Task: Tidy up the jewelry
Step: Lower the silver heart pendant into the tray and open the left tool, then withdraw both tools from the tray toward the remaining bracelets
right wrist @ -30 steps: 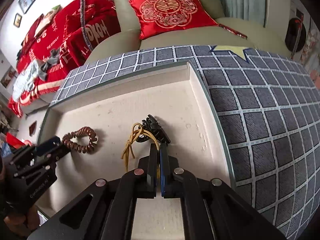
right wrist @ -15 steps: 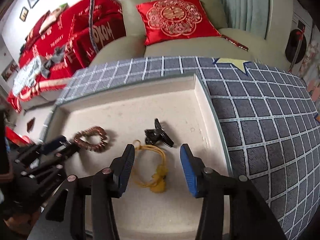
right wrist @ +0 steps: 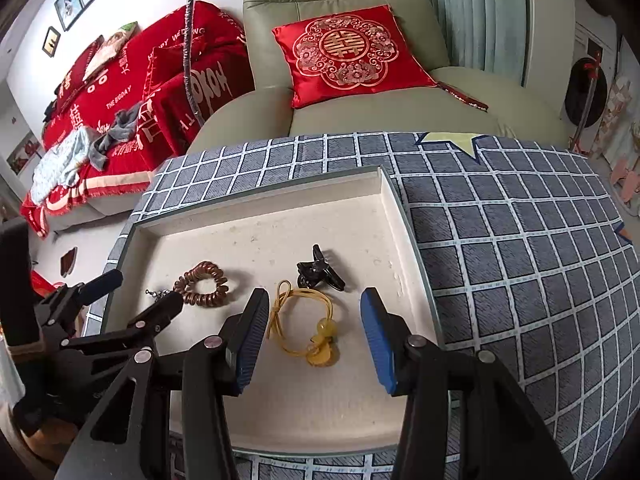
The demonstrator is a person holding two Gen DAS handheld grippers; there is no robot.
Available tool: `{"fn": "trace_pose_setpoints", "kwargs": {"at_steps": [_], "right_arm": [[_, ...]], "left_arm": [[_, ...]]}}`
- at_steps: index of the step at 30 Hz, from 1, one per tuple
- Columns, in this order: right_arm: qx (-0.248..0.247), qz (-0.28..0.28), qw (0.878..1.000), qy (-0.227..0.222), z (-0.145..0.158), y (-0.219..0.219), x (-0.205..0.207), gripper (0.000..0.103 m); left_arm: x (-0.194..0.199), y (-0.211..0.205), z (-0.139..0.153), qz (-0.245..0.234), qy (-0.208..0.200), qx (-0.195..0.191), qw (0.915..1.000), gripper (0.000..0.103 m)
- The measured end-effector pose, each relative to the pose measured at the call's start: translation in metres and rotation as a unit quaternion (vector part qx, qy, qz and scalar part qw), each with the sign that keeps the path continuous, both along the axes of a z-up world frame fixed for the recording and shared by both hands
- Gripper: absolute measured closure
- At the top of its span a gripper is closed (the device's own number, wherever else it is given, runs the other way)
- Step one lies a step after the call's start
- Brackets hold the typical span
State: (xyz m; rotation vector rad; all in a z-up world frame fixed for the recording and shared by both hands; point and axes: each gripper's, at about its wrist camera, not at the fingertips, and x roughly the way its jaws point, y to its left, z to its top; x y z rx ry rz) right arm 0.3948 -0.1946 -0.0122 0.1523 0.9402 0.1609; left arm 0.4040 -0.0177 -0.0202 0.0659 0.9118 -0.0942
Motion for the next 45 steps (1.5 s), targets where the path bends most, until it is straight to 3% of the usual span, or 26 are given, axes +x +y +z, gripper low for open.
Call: {"fn": "trace_pose_setpoints", "kwargs": {"at_steps": [3,5,6,13,15,18,19,22,26,32,45], "right_arm": [[0.001,0.002,1.0,0.0,0.001,0.0,-0.002,0.05],[0.002,0.004,1.0,-0.001,0.003,0.0,-0.005,0.03],[0.004,0.005,1.0,-0.005,0.005,0.0,-0.008,0.027],[0.011,0.006,1.0,-0.024,0.02,0.002,-0.026,0.02],[0.009,0.005,0.999,-0.033,0.027,0.002,-0.032,0.012],[0.011,0.006,0.999,-0.053,0.036,0.002,-0.046,0.007],[0.011,0.006,0.998,-0.06,0.039,0.002,-0.051,0.0],[0.023,0.002,0.997,-0.072,0.045,-0.002,-0.063,0.0],[0.016,0.005,0.999,-0.044,0.046,-0.003,-0.072,0.0],[0.016,0.01,0.999,-0.038,0.045,-0.006,-0.097,0.0],[0.013,0.012,1.0,0.011,0.008,-0.013,-0.152,0.0]], "left_arm": [[-0.005,0.002,0.004,-0.001,-0.008,-0.003,1.0,0.0],[-0.01,0.004,0.007,0.002,-0.014,-0.004,0.9999,0.0],[-0.012,0.005,0.008,0.002,-0.018,-0.004,0.9998,0.0],[-0.027,0.008,0.02,-0.006,-0.024,-0.007,0.9997,0.0],[-0.036,0.01,0.025,-0.009,-0.029,-0.008,0.9995,0.0],[-0.05,0.014,0.032,-0.014,-0.041,-0.004,0.9991,0.0],[-0.056,0.016,0.035,-0.015,-0.044,-0.003,0.9989,0.0],[-0.073,0.024,0.041,-0.018,-0.05,-0.007,0.9986,0.0],[-0.096,0.033,0.045,-0.018,-0.059,-0.007,0.9981,0.0],[-0.13,0.044,0.041,-0.009,-0.063,-0.008,0.9979,0.0],[-0.169,0.046,-0.009,-0.013,0.02,-0.04,0.9989,0.0]]}}
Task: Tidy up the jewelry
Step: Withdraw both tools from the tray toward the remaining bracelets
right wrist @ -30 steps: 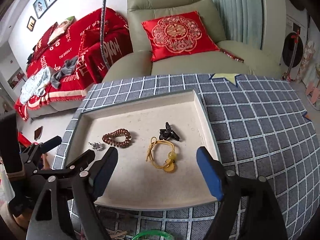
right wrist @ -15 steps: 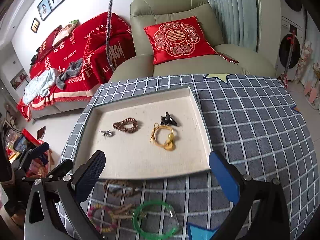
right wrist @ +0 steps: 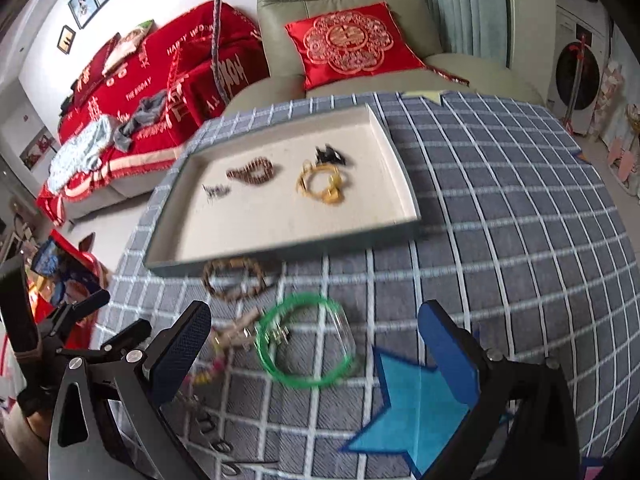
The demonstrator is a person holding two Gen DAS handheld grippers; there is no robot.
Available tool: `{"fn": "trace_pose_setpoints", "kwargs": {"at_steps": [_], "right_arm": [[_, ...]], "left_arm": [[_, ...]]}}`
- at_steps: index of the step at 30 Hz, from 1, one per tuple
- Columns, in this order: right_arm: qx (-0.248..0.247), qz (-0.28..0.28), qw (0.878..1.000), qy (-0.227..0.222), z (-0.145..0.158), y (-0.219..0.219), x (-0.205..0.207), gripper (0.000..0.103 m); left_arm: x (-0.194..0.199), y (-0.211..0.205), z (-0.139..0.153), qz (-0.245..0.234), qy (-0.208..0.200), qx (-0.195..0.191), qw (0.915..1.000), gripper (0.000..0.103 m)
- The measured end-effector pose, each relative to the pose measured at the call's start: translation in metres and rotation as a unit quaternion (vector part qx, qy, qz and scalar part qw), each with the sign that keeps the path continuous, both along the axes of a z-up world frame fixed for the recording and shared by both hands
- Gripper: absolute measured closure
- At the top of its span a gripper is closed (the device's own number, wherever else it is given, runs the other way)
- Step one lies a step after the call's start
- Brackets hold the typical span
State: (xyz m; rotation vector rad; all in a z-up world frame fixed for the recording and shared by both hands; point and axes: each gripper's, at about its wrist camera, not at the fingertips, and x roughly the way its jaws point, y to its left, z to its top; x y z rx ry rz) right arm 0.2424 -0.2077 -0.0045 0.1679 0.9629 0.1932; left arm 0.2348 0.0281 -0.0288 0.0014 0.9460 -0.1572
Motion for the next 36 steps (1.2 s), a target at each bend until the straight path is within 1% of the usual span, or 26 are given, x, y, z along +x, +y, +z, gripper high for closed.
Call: {"fn": "trace_pose_setpoints", "kwargs": {"at_steps": [6,11,16,24,25,26,28,29,31,32,33,34,35,36], "right_arm": [[-0.005,-0.012,1.0,0.023,-0.018,-0.005,-0.011,0.0],[-0.008,-0.024,0.999,0.039,-0.031,-0.01,-0.012,0.0],[-0.036,-0.039,0.998,0.047,-0.036,-0.011,-0.008,0.0],[-0.076,-0.03,0.995,0.05,-0.045,0.001,0.003,0.001],[-0.077,-0.029,0.995,0.051,-0.046,0.002,0.005,0.003],[-0.078,-0.028,0.995,0.053,-0.047,0.004,0.007,0.008],[-0.084,-0.025,0.994,0.059,-0.051,0.005,0.01,0.014],[-0.087,-0.025,0.994,0.061,-0.052,0.006,0.012,0.021],[-0.091,-0.024,0.993,0.068,-0.057,0.007,0.014,0.031],[-0.094,-0.024,0.993,0.069,-0.058,0.008,0.015,0.032],[-0.103,-0.021,0.992,0.064,-0.058,0.01,0.015,0.034],[-0.116,-0.016,0.991,0.062,-0.059,0.013,0.015,0.037],[-0.119,-0.012,0.991,0.058,-0.059,0.015,0.014,0.043],[-0.117,-0.006,0.991,0.057,-0.058,0.016,0.013,0.045]], "left_arm": [[-0.002,-0.001,-0.008,0.01,0.01,-0.004,0.9999,0.0],[-0.001,-0.007,-0.015,0.005,0.018,0.007,0.9998,0.0],[0.003,-0.014,-0.021,-0.006,0.03,0.02,0.9993,0.0],[0.006,-0.023,-0.028,-0.015,0.037,0.031,0.9987,0.0],[0.007,-0.023,-0.029,-0.016,0.037,0.031,0.9987,0.0],[0.007,-0.023,-0.029,-0.016,0.038,0.032,0.9986,0.0],[0.007,-0.024,-0.03,-0.017,0.04,0.032,0.9985,0.0],[0.007,-0.024,-0.03,-0.018,0.039,0.03,0.9986,0.0],[0.007,-0.025,-0.028,-0.023,0.038,0.028,0.9986,0.0],[0.007,-0.026,-0.027,-0.025,0.037,0.027,0.9986,0.001],[0.006,-0.028,-0.026,-0.029,0.037,0.024,0.9986,0.006],[0.006,-0.029,-0.025,-0.032,0.036,0.024,0.9985,0.008],[0.005,-0.031,-0.024,-0.036,0.035,0.025,0.9984,0.012],[0.004,-0.034,-0.023,-0.041,0.033,0.025,0.9983,0.016]]}}
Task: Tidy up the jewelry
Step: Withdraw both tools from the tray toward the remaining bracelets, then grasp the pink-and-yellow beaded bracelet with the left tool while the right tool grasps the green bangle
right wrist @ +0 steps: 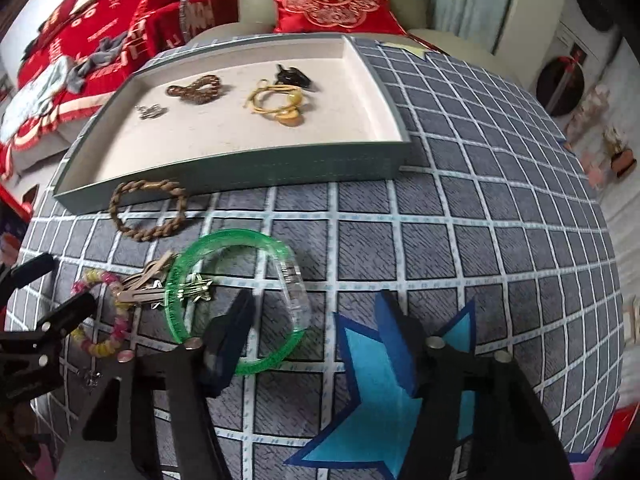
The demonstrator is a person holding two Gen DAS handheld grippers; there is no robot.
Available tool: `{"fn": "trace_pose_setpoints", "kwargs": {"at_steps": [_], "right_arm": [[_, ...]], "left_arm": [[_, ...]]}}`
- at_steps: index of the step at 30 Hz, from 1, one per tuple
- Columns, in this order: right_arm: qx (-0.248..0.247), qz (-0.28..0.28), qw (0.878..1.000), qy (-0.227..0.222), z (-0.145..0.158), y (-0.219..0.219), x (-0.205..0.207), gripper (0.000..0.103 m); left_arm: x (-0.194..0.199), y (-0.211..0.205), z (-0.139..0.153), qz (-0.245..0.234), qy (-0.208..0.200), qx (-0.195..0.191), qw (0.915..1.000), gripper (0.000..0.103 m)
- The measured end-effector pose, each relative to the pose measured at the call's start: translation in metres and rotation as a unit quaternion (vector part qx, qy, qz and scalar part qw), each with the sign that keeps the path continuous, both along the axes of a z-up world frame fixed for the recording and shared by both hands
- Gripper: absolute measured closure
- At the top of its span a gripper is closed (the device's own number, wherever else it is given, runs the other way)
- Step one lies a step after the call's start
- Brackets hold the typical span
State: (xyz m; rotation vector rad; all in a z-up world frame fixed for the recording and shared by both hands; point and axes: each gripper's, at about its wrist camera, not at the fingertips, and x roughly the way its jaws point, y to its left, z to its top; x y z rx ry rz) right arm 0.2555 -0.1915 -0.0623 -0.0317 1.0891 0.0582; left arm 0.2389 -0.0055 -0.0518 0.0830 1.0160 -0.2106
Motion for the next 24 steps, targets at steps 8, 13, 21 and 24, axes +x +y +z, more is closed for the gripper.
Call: {"fn": "trace_pose_setpoints", "kwargs": {"at_steps": [8,13,21,24], "right_arm": [[0.004,0.006,1.0,0.0,0.004,0.004,-0.001,0.078],[0.008,0.004,1.0,0.001,0.004,0.003,-0.005,0.089],[0.02,-0.009,1.0,-0.009,0.012,-0.002,-0.012,0.091],[0.029,-0.011,0.999,-0.015,0.018,-0.006,-0.015,0.091]], "left_arm": [[-0.006,-0.009,0.005,-0.032,-0.005,0.002,0.9995,0.052],[-0.007,-0.012,0.007,-0.048,-0.004,-0.009,0.9988,0.073],[-0.01,-0.002,0.013,-0.045,-0.003,-0.056,0.9974,0.079],[-0.011,0.004,0.021,-0.038,-0.011,-0.072,0.9966,0.079]]}}
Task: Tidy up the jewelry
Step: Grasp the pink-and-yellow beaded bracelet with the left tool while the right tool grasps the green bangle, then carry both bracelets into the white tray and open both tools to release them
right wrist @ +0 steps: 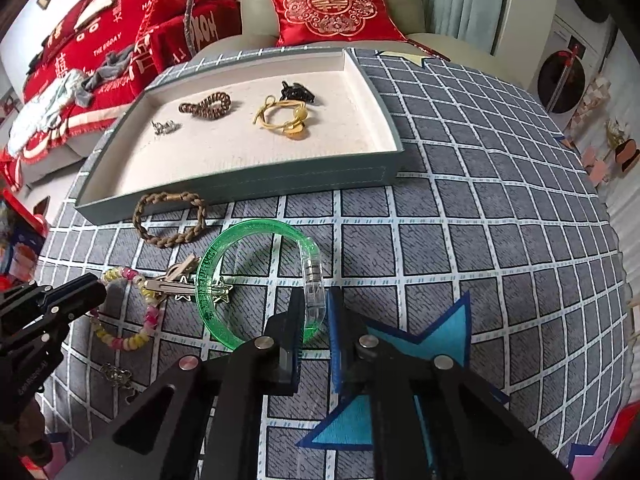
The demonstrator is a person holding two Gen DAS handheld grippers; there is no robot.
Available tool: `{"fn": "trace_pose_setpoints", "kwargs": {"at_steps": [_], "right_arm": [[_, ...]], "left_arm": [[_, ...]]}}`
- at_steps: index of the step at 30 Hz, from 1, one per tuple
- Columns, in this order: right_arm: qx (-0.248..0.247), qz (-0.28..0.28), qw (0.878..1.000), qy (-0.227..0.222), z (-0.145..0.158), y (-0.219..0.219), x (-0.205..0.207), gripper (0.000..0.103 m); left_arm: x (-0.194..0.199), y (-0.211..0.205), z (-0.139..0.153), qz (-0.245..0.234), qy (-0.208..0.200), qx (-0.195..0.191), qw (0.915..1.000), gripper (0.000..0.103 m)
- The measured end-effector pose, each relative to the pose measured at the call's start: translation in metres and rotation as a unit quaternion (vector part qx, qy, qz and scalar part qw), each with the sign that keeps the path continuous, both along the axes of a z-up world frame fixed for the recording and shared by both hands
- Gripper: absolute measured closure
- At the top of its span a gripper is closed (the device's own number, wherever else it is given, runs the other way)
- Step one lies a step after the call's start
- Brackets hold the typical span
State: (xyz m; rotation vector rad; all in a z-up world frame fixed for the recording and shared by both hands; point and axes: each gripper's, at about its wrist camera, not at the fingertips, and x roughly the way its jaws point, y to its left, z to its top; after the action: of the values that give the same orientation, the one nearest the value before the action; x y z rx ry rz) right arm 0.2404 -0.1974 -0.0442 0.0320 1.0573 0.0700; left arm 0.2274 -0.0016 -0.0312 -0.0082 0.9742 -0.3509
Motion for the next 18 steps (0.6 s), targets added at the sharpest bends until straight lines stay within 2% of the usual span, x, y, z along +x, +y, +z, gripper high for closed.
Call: {"fn": "trace_pose_setpoints", "kwargs": {"at_steps": [11,18], "right_arm": [[0.034,-0.008,0.999,-0.02,0.025,-0.012,-0.01,0.091],[0.046,-0.01,0.998,-0.037,0.045,-0.013,-0.001,0.091]], "left_arm": [[-0.005,0.015,0.035,0.015,-0.035,-0.03,0.9988,0.079],[0.001,0.02,0.059,0.02,-0.063,-0.052,0.9965,0.079]]}}
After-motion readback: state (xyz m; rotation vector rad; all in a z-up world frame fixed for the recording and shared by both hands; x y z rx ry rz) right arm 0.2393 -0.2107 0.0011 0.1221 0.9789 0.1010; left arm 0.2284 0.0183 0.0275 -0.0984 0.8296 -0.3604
